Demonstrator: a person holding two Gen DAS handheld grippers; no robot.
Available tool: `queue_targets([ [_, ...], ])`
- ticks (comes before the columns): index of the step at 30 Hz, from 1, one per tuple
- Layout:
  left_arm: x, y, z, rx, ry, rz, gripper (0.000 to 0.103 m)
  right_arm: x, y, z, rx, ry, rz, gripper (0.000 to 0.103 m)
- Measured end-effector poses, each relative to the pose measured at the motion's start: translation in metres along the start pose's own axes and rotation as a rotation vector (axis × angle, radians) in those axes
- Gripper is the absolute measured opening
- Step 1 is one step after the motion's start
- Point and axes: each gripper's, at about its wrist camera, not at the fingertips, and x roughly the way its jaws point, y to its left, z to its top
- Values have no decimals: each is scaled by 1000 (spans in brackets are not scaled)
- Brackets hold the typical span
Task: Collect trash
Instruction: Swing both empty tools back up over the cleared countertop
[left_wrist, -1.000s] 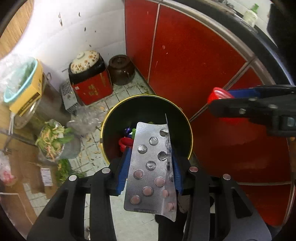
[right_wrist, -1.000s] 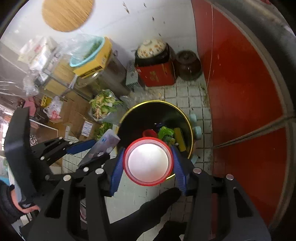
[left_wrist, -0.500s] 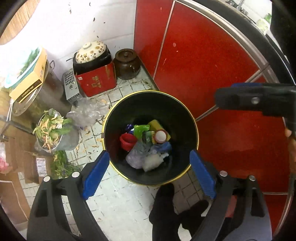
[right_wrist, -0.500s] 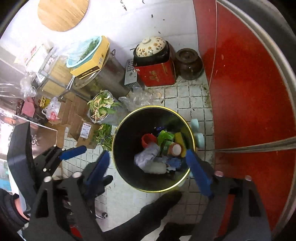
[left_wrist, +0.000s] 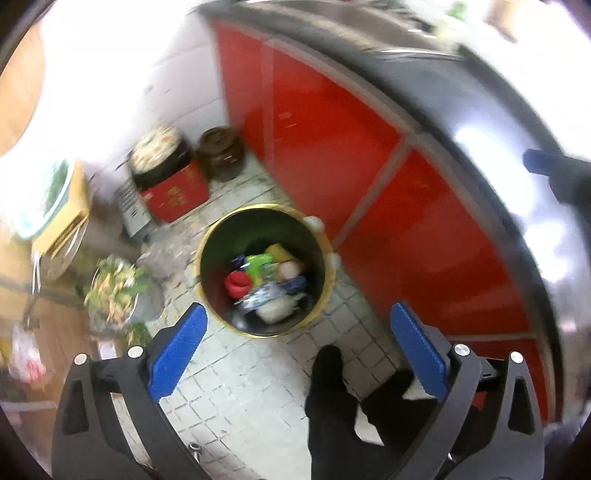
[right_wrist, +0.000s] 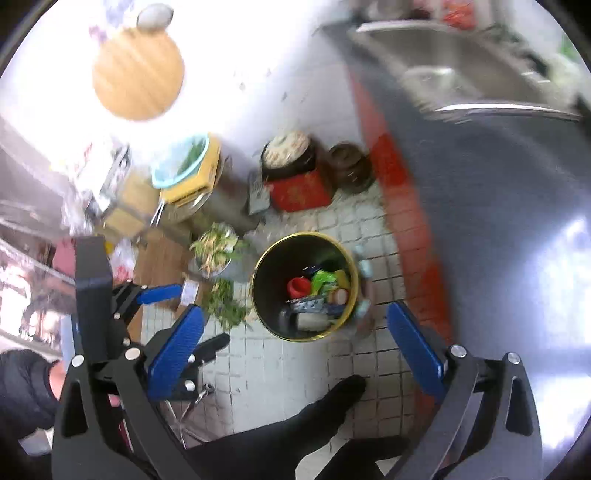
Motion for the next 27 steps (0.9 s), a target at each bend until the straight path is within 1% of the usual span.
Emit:
queue_targets([
  [1, -9, -14, 6, 43, -9, -16, 97, -22, -5, -7, 6, -33, -25, 96],
  [2, -19, -36, 14, 112, -25, -21, 97, -49, -12, -19, 12, -73, -72, 96],
  [3, -24, -51, 18, 153, -31, -10, 97, -67, -19, -29, 18, -92, -126, 96],
  [4, -28, -70, 24, 203, -32, 11, 97, -91, -29, -42, 40, -113, -203, 96],
  [5, -31, -90, 29, 257, -29, 14, 97, -111, -39, -56, 79, -129, -265, 96],
  [6, -36, -114, 35, 321, -38, -17, 97, -138, -54, -75, 145, -164, -314, 96],
  [7, -42, -136, 39, 367, -52, -55, 97, -153, -63, -88, 192, -181, -351, 96],
  [8, -47, -151, 41, 397, -60, -87, 97, -172, -75, -105, 256, -197, -405, 96],
  [9, -55, -176, 45, 444, -70, -121, 97, -195, -90, -129, 340, -223, -455, 96],
  [10, -60, -194, 48, 475, -79, -140, 97, -208, -99, -144, 396, -233, -490, 96],
  [11, -68, -220, 52, 519, -92, -178, 97, -226, -111, -166, 479, -245, -540, 96],
  [12, -73, -235, 53, 543, -97, -197, 97, -243, -121, -187, 558, -258, -584, 96],
  [15, -88, -295, 57, 635, -103, -254, 97, -284, -137, -240, 732, -300, -688, 96],
  [16, -93, -310, 57, 659, -102, -270, 97, -294, -140, -252, 771, -307, -717, 96],
  [18, -104, -342, 57, 702, -99, -290, 97, -315, -142, -276, 849, -348, -758, 96],
  [20, -114, -371, 56, 738, -93, -303, 97, -335, -142, -293, 934, -359, -818, 96],
  [22, -121, -386, 57, 754, -95, -308, 97, -349, -141, -303, 984, -368, -860, 96],
  [24, -124, -405, 59, 771, -90, -294, 97, -358, -140, -309, 1032, -381, -897, 96],
  [26, -125, -418, 57, 790, -84, -280, 97, -363, -137, -318, 1065, -398, -905, 96],
  [27, -126, -420, 56, 794, -85, -278, 97, -366, -137, -325, 1076, -405, -895, 96],
])
